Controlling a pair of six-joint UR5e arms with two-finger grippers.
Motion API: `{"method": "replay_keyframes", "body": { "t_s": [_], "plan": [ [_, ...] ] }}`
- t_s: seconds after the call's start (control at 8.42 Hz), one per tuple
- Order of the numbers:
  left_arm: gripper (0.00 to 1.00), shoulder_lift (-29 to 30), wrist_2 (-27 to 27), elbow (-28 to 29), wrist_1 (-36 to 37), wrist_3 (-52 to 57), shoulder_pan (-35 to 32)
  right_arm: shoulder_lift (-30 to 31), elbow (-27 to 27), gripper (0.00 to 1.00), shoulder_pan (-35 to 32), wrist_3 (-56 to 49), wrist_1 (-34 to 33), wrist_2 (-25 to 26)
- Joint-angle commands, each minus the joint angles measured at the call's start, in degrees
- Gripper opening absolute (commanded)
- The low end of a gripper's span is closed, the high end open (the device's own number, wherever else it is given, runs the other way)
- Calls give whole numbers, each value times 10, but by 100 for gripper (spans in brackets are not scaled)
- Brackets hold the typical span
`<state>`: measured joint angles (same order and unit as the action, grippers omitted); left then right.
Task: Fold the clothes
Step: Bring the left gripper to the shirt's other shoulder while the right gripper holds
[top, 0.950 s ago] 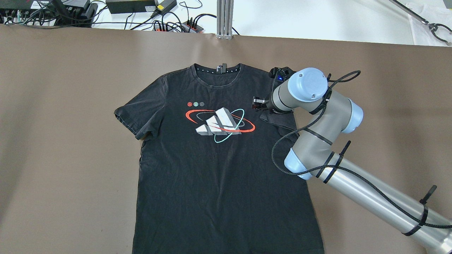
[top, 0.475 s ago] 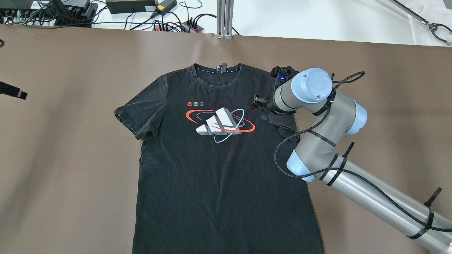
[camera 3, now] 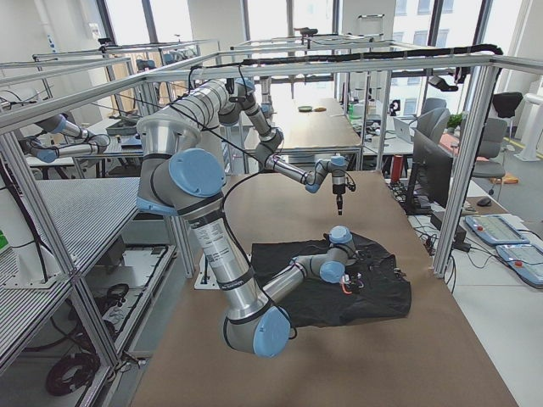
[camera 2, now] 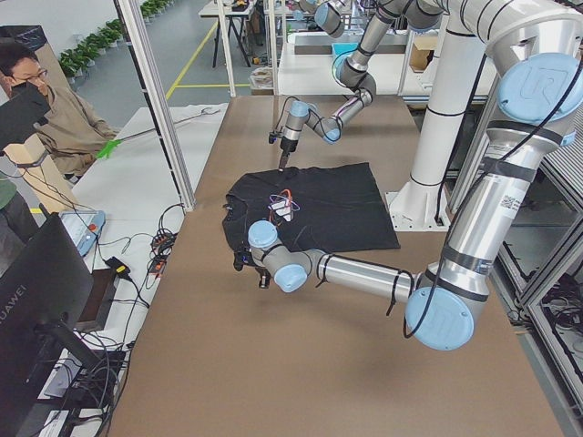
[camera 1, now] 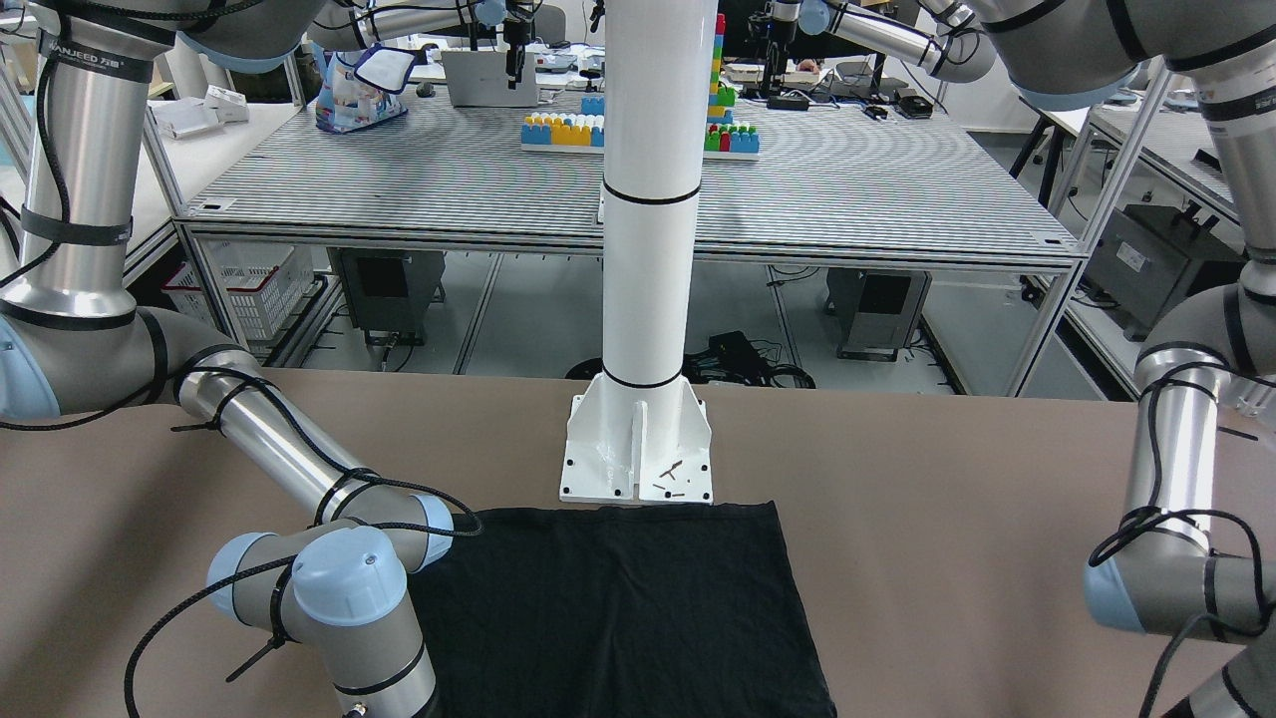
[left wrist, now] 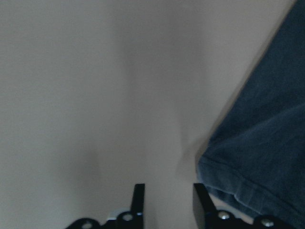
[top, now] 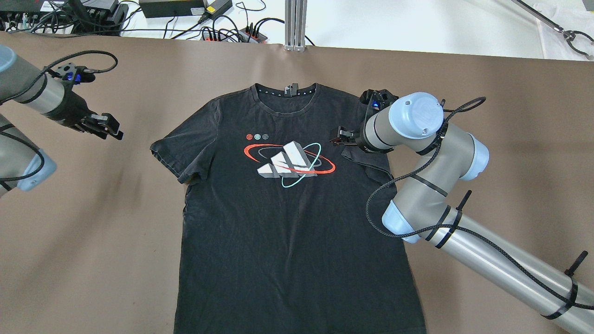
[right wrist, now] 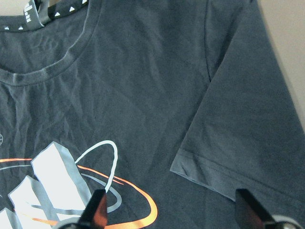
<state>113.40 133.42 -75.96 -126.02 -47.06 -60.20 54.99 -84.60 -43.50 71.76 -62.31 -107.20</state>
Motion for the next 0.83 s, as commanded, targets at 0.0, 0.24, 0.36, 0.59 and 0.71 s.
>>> {"method": "replay_keyframes", "body": {
  "t_s": [0.0,0.24,0.36,0.59,0.71],
  "plan": [
    [39,38,-5,62,-57,-58,28,1,-4,95,0,2,0,0],
    [40,35,-7,61,-58,-59,37,2,-4,95,0,2,0,0],
    [41,36,-18,62,-59,-60,41,2,-4,95,0,2,0,0],
    [41,33,-18,62,-72,-86,45,2,-5,95,0,2,0,0],
    [33,29,-18,61,-84,-99,46,2,-6,95,0,2,0,0]
  ]
}}
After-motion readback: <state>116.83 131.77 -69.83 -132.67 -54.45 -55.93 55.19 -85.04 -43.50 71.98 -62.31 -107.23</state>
